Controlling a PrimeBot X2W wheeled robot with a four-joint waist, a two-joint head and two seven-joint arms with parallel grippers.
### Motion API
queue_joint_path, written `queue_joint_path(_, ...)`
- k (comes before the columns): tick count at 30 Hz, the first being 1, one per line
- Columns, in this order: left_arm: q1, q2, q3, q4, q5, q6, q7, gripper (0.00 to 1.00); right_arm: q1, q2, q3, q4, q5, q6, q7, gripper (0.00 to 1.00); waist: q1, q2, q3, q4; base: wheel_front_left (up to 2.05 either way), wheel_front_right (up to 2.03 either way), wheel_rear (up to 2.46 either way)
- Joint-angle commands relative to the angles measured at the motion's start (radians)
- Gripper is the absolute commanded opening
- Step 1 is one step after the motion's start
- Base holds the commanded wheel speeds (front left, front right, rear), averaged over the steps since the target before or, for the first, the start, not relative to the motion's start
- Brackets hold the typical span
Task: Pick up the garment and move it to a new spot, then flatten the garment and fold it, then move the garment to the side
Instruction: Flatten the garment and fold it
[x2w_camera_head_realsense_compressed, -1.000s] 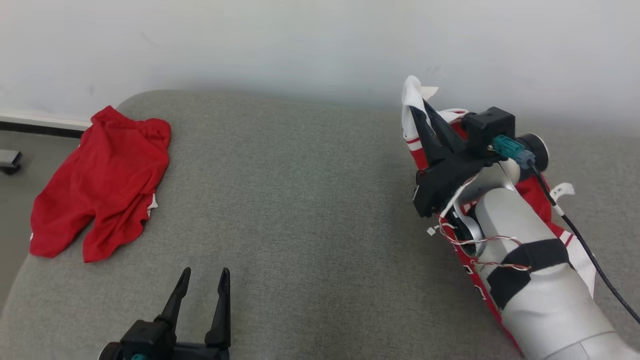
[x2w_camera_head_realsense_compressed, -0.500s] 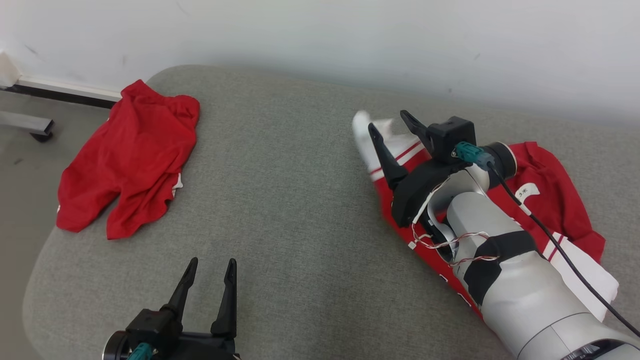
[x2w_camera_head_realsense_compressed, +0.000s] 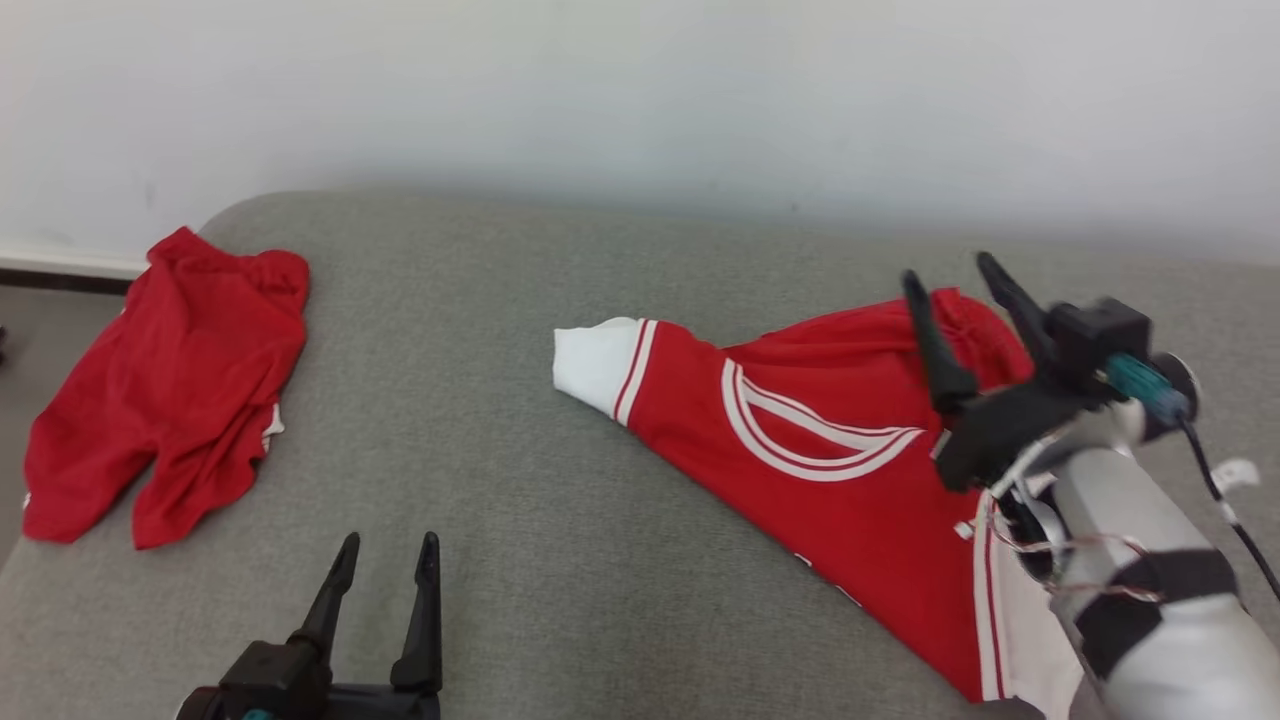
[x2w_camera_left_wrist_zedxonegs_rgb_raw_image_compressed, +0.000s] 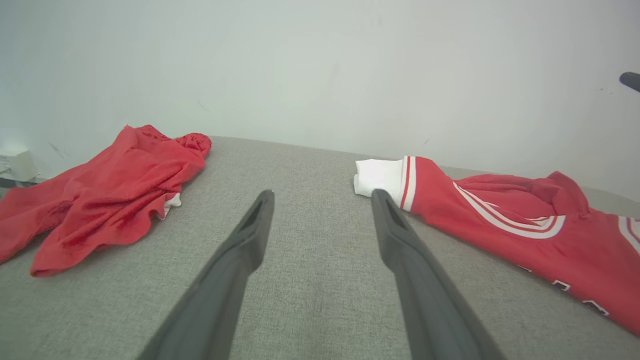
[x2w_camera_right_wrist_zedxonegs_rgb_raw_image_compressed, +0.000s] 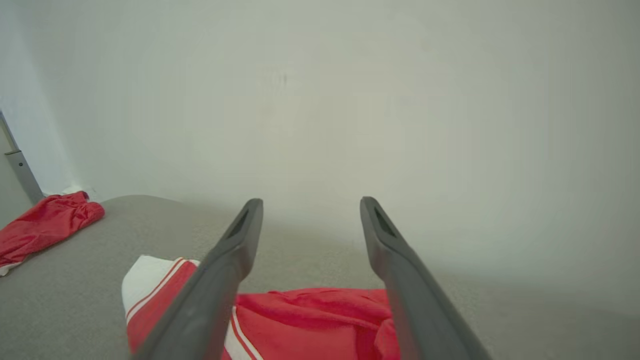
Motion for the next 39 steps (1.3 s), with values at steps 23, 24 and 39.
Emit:
queue_joint_path(23,0.091,0.007,0.083,-0.092,0.053,0.013,-0.003,1.00,0.743,0.040,-0.408,-0.556,-0.107,-0.003,0.000,1.00,0.0000,-0.0001,-0.066,-0.138,0.00,0.00,0.00)
queue_joint_path(24,0.095,0.006,0.084,-0.095,0.055,0.013,-0.003,1.00,0.752,0.046,-0.407,-0.561,-0.112,-0.003,0.000,1.00,0.0000,-0.0001,-0.066,-0.140,0.00,0.00,0.00)
queue_joint_path(39,0.086,0.002,0.080,-0.088,0.061,0.008,-0.003,1.00,0.624,-0.034,-0.352,-0.411,-0.123,-0.003,0.031,1.00,0.0000,-0.0001,-0.055,-0.115,0.00,0.00,0.00)
